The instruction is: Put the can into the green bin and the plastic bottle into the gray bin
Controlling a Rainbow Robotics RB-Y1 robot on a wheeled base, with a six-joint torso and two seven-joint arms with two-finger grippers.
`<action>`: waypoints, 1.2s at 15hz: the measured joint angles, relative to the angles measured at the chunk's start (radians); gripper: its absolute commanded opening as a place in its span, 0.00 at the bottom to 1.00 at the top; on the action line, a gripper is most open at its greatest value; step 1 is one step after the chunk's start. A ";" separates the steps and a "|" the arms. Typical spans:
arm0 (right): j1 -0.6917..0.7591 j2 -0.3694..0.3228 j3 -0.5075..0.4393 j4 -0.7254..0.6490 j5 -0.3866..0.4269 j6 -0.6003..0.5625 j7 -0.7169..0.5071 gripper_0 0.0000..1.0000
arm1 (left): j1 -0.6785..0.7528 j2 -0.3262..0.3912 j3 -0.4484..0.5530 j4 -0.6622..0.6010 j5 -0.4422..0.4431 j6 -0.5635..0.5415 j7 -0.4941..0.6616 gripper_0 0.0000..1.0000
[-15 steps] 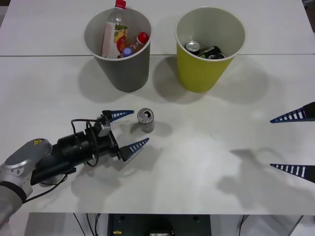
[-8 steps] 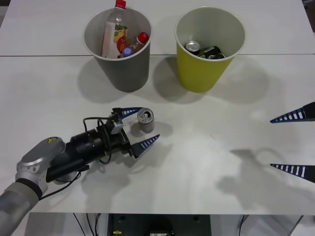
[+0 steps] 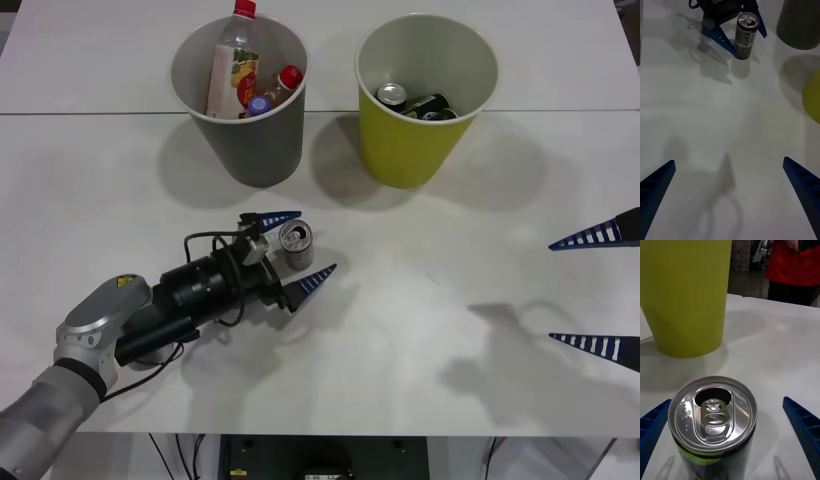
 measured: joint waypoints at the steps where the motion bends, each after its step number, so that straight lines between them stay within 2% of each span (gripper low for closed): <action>1: 0.000 0.000 0.000 0.000 0.000 0.000 0.000 1.00 | 0.000 -0.002 0.000 0.000 -0.003 0.004 0.001 0.14; 2: 0.000 0.000 0.000 0.000 0.000 0.000 0.000 1.00 | 0.000 -0.003 0.000 0.001 -0.004 0.009 0.001 0.01; 14: 0.000 0.000 0.000 0.000 0.000 0.000 0.000 1.00 | -0.014 0.009 0.014 -0.007 -0.050 0.016 0.022 0.00; 16: 0.000 0.000 0.000 0.000 0.000 0.000 0.000 1.00 | -0.016 0.037 0.014 -0.039 -0.094 0.015 0.067 0.00; 18: 0.000 0.000 0.000 0.000 0.000 0.000 0.000 1.00 | -0.014 0.071 0.014 -0.083 -0.155 0.013 0.161 0.00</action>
